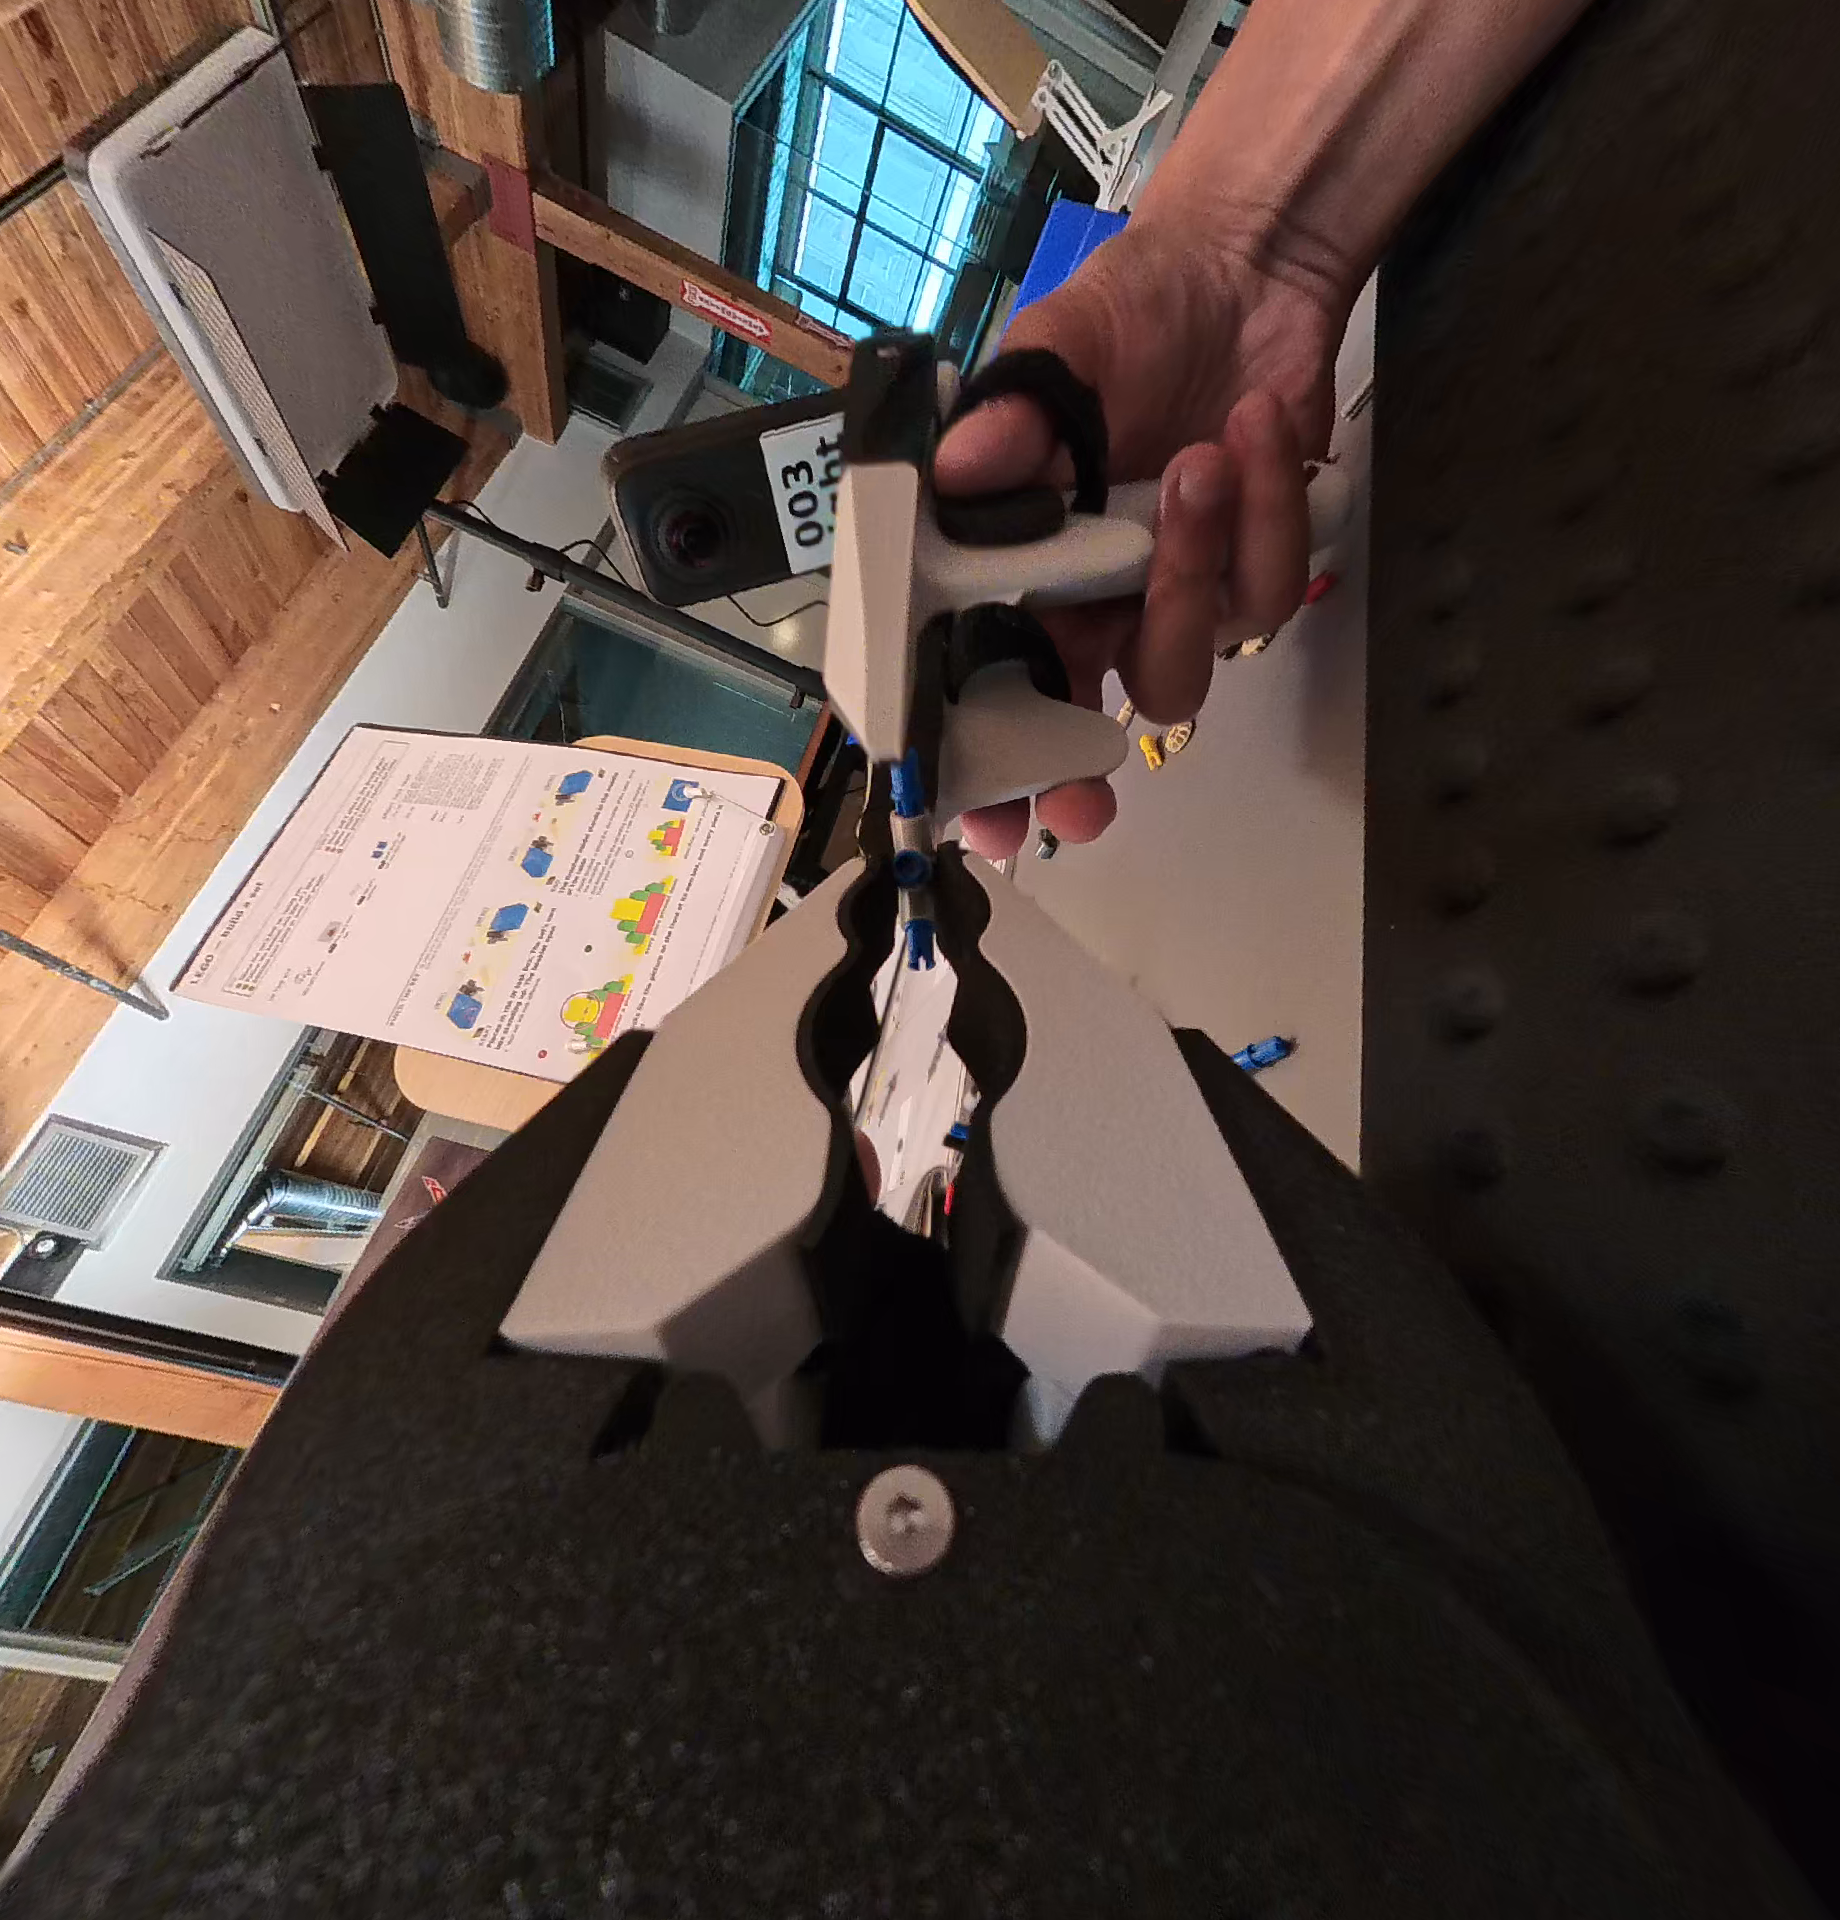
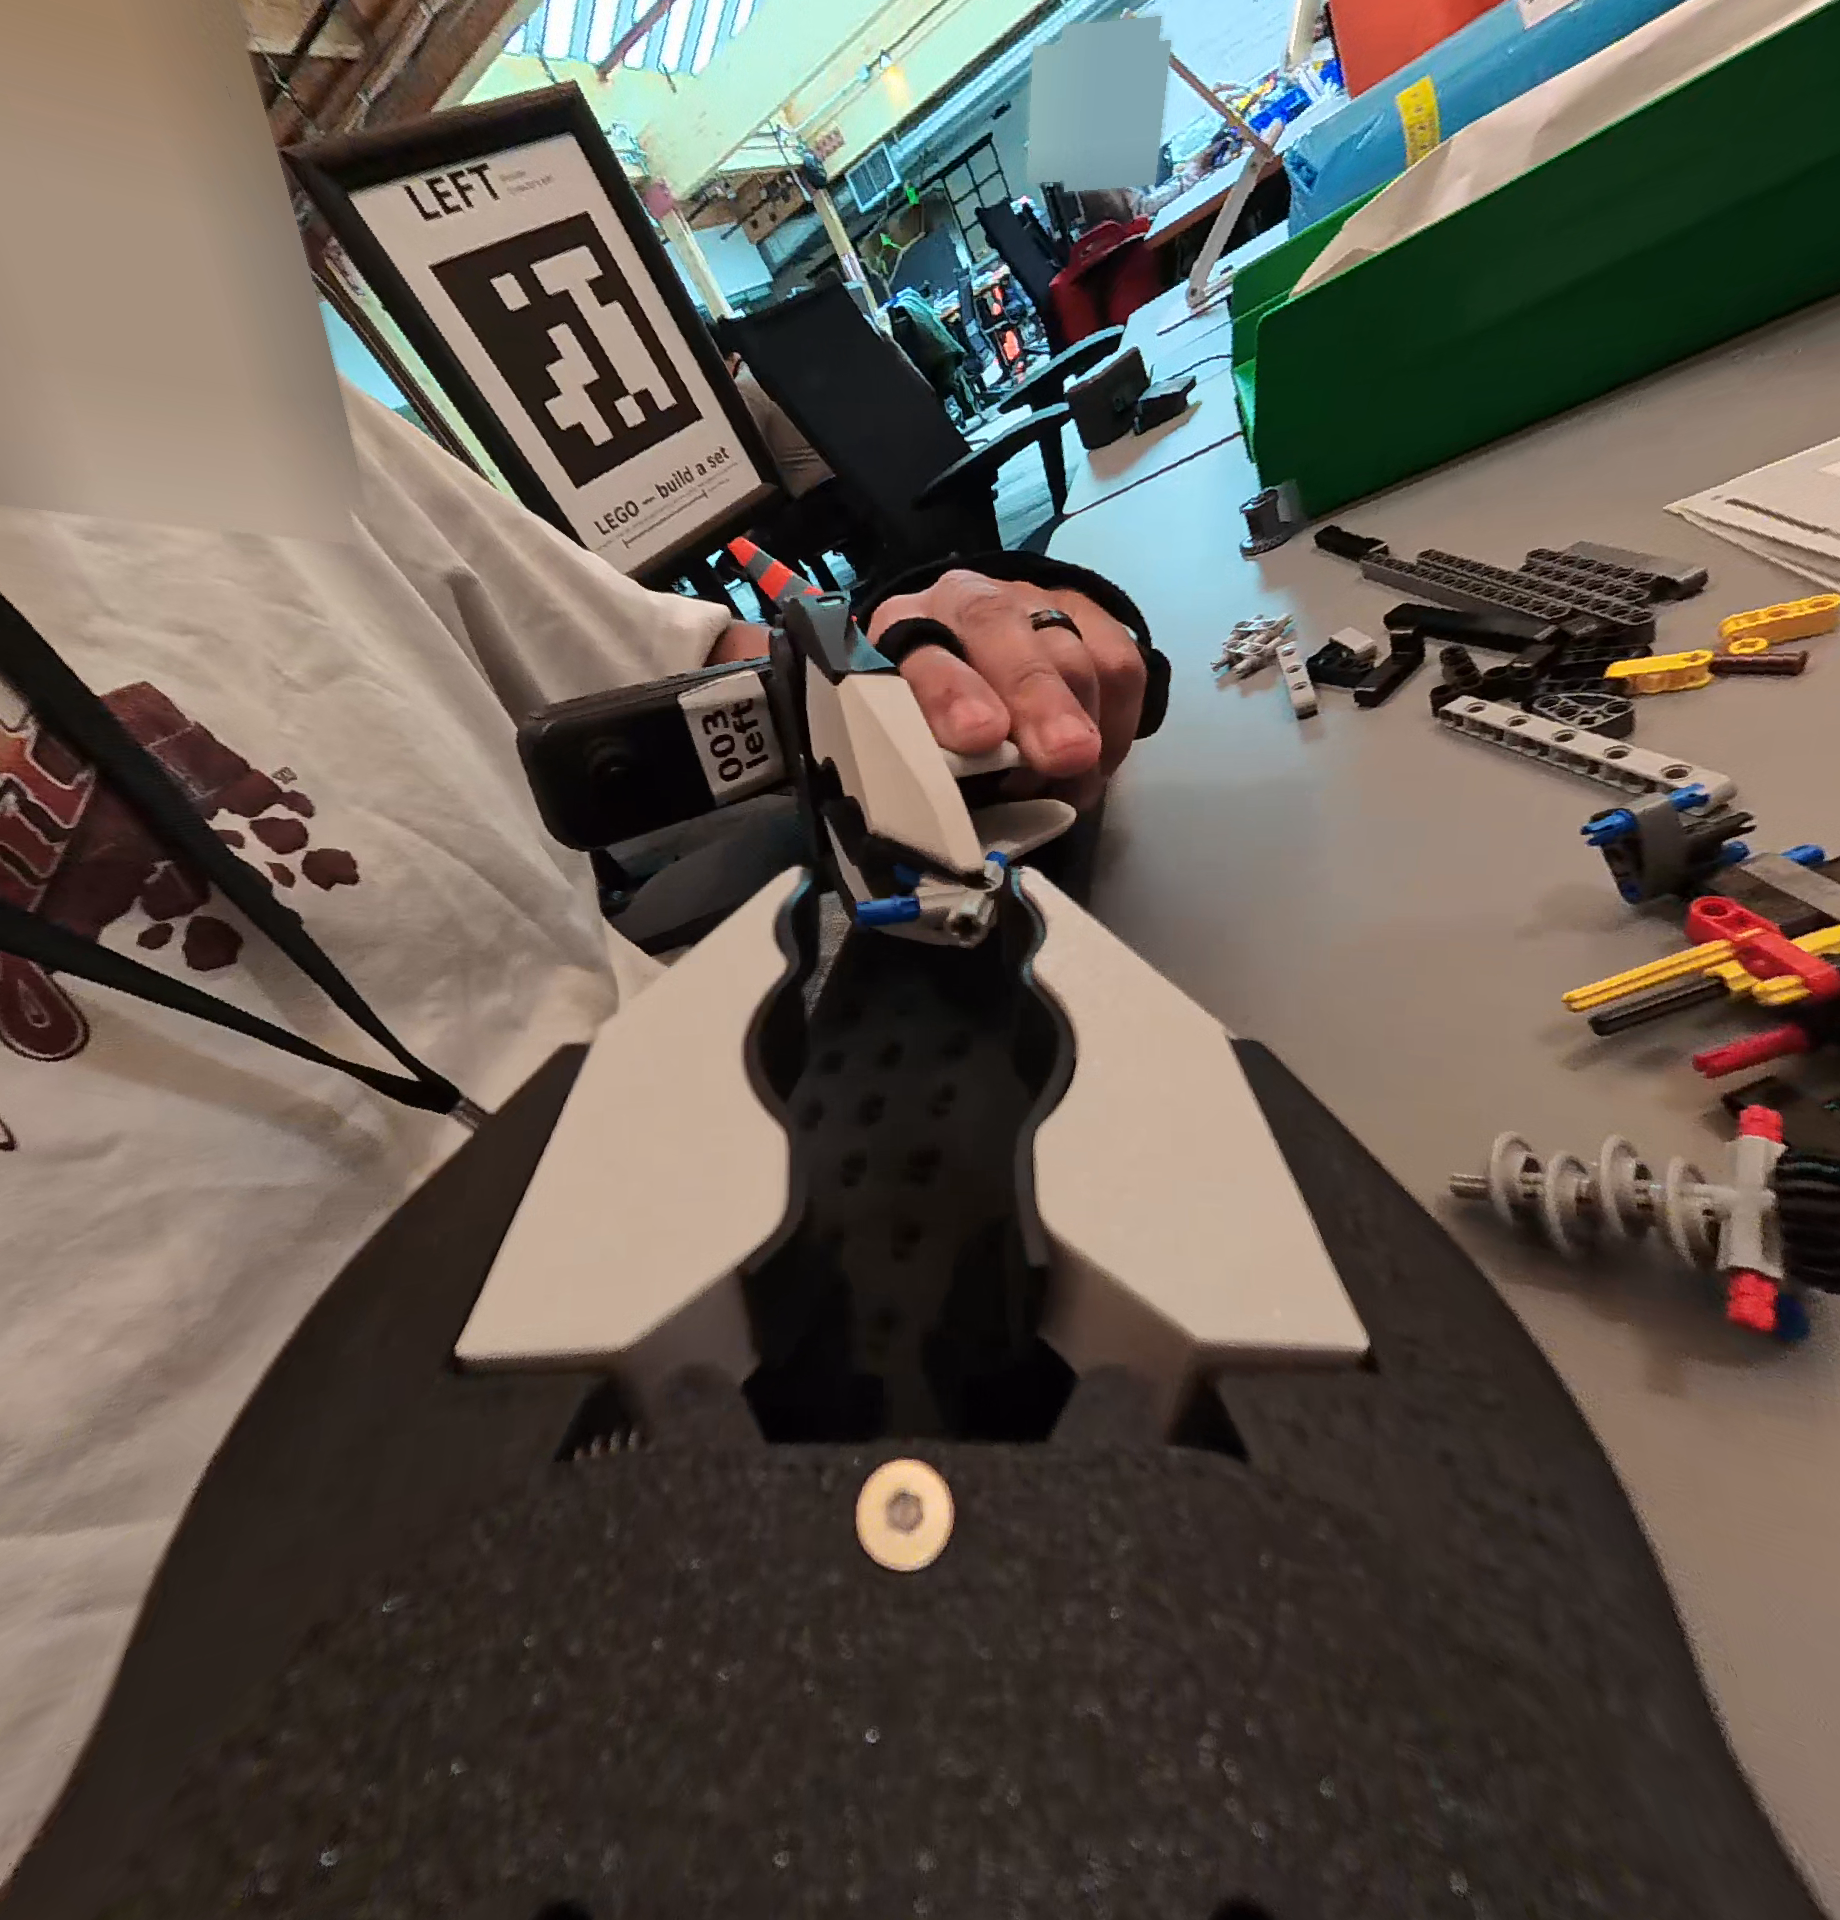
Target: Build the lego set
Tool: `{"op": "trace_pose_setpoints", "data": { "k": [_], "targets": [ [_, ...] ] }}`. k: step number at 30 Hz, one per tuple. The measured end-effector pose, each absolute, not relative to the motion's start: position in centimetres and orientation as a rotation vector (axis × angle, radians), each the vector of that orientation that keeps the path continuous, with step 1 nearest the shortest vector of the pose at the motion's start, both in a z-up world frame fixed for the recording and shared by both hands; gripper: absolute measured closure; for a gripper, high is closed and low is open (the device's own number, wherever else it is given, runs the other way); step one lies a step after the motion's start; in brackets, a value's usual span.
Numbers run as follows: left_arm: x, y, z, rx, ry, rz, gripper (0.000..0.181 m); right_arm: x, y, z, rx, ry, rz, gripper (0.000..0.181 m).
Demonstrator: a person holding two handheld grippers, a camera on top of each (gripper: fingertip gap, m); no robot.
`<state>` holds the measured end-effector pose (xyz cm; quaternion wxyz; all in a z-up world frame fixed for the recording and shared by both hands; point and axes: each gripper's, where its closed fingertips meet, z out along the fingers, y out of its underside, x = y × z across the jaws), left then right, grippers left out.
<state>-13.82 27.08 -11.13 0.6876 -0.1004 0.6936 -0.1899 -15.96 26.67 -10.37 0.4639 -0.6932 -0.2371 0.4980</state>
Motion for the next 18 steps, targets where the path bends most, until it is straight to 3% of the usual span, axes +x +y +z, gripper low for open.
{"op": "trace_pose_setpoints", "data": {
  "k": [1, 18],
  "targets": [
    [-13.89, 26.95, -11.03, -0.219, 1.547, -0.43, 0.176, -15.92, 26.81, -10.47, -1.7, -0.584, 1.198, 0.154],
    [-14.0, 26.59, -10.7, -0.185, 1.52, -0.391, 0.176, -16.03, 26.66, -10.47, -1.606, -0.705, 1.045, 0.158]
  ]
}}
